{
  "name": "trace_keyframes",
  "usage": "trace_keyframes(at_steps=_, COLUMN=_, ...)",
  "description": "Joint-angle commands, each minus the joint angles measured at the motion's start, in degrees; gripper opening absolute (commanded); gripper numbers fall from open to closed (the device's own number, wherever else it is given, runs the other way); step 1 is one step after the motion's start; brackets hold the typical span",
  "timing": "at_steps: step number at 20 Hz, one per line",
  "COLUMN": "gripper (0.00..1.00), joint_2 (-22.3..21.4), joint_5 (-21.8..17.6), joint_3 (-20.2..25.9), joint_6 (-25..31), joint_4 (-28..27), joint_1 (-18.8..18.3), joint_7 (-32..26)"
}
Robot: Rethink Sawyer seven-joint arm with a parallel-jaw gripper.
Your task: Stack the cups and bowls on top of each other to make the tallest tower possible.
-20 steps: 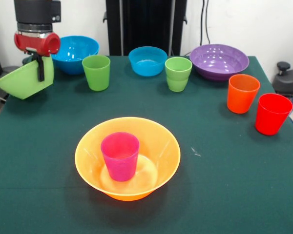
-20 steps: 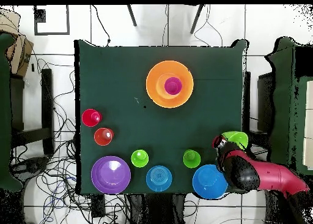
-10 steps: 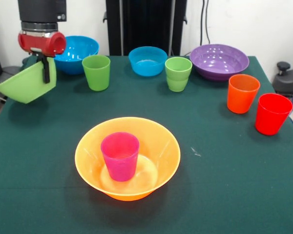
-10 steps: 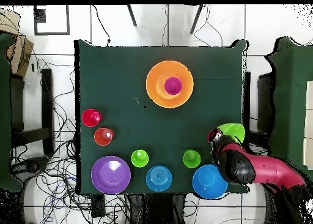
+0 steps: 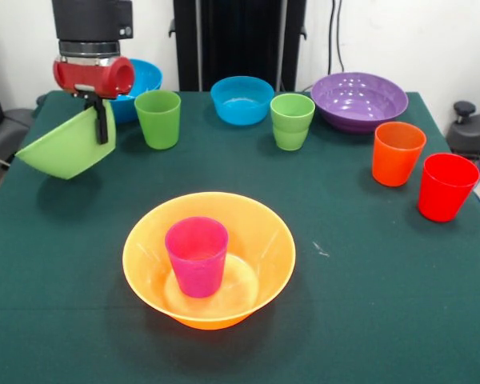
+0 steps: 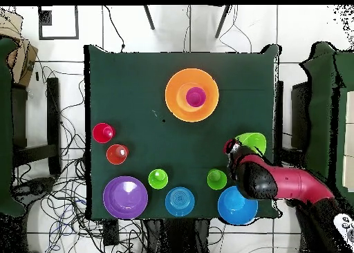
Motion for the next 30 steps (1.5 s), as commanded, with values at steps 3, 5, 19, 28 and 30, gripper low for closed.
trace_keyframes(at_steps=3, gripper=0.00, joint_2=-7.16, joint_5=3.38, joint_3=4.91, joint_6=10.60, joint_4=0.66, joint_1=1.46, joint_7=-6.21)
trace_keyframes(at_steps=5, gripper=0.00, joint_2=-8.91, joint_5=2.90, joint_3=4.47, joint_6=11.18, joint_4=0.49, joint_1=2.42, joint_7=-6.85)
trace_keyframes(at_steps=19, gripper=0.00, joint_2=-8.18, joint_5=-0.24, joint_3=-7.51, joint_6=9.65, joint_4=-7.15, joint_1=17.74, joint_7=3.91)
trace_keyframes(at_steps=28, gripper=0.00, joint_2=-3.75, joint_5=1.59, joint_3=-18.40, joint_6=5.70, joint_4=-12.35, joint_1=29.01, joint_7=11.11)
trace_keyframes(at_steps=30, gripper=0.00, joint_2=-3.01, joint_5=2.81, joint_3=-18.56, joint_6=4.99, joint_4=-12.58, joint_1=29.31, joint_7=10.14)
